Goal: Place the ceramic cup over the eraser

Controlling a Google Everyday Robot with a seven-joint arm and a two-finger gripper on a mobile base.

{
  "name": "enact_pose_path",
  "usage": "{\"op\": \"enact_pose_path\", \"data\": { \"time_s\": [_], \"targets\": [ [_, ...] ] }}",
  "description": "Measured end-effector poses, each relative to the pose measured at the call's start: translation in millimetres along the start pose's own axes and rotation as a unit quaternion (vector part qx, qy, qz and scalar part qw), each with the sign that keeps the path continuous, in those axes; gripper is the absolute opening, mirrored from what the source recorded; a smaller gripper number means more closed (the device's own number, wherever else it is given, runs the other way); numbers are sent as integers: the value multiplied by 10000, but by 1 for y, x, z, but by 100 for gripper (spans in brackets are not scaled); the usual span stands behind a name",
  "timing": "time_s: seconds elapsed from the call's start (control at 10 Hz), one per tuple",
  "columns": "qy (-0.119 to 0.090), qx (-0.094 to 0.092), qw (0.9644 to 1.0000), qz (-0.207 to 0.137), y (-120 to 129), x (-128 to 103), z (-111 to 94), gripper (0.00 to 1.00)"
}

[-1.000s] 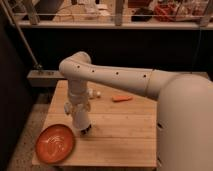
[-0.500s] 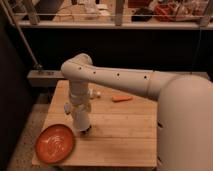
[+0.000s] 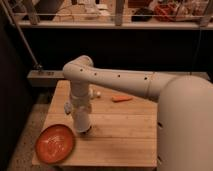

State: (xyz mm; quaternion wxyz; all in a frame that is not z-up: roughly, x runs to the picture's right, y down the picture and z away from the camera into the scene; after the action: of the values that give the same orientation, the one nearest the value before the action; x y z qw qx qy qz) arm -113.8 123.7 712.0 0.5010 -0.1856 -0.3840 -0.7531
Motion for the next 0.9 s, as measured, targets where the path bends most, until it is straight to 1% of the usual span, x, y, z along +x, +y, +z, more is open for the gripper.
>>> {"op": "enact_pose_path", "data": {
  "time_s": [0.1,0.3,0.6,0.7,0.8,0.9],
  "targets": [
    [-2,10,10000,12,1,0,2,7],
    [-2,30,10000,37,2,-1,4,17],
    [-6,54,10000,46,1,-2,9,18],
    [-7,63,10000,58,2,-2,10,20],
    [-9,66,10000,67,3,-3,11,28],
    [-10,79,9999,75,3,-4,13,39]
  ]
}}
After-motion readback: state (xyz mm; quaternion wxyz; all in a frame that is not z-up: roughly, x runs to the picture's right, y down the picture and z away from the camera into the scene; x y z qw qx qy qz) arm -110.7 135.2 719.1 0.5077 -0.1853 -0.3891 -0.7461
